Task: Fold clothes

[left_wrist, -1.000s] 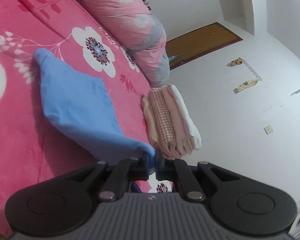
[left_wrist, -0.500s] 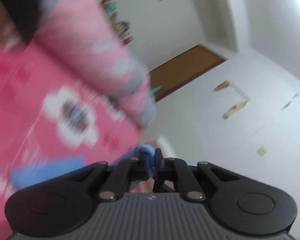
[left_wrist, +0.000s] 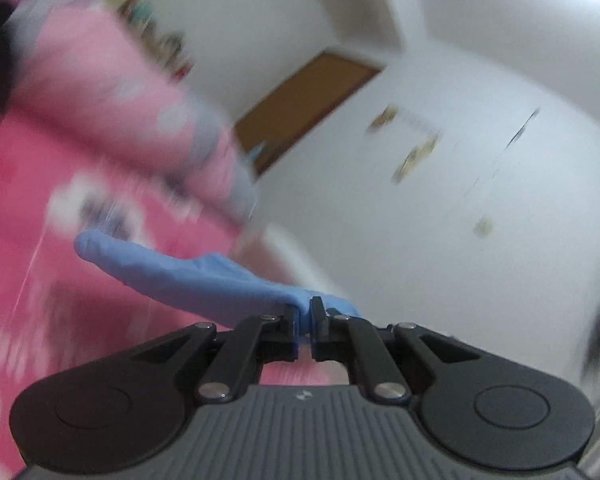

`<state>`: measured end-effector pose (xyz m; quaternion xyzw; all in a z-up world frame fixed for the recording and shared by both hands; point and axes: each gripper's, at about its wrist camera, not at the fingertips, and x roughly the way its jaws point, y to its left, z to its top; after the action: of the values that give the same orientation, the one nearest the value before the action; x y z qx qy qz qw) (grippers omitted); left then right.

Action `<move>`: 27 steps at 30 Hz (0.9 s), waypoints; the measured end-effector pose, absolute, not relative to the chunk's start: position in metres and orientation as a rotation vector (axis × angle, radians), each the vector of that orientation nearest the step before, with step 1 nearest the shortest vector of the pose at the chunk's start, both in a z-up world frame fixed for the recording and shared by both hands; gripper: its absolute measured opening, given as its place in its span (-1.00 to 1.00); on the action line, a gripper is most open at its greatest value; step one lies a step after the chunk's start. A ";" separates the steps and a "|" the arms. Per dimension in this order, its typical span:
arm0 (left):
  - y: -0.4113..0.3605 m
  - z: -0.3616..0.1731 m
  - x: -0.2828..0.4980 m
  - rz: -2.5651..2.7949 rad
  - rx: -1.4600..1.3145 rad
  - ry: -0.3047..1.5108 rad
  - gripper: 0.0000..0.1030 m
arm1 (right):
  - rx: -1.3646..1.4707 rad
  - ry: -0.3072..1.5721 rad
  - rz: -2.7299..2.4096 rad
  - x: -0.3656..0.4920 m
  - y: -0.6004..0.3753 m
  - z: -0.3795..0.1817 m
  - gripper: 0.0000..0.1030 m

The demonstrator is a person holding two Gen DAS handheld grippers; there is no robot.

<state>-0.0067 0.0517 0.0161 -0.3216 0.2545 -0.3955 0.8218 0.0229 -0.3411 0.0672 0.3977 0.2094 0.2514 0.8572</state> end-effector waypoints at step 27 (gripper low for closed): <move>0.021 -0.067 0.060 -0.396 -0.221 0.686 0.01 | 0.392 0.677 0.393 0.089 -0.327 -0.042 -0.27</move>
<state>0.0595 0.0207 -0.0673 -0.1073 0.3332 -0.1925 0.9167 0.0893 -0.3265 -0.0419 0.1897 0.3279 0.1903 0.9057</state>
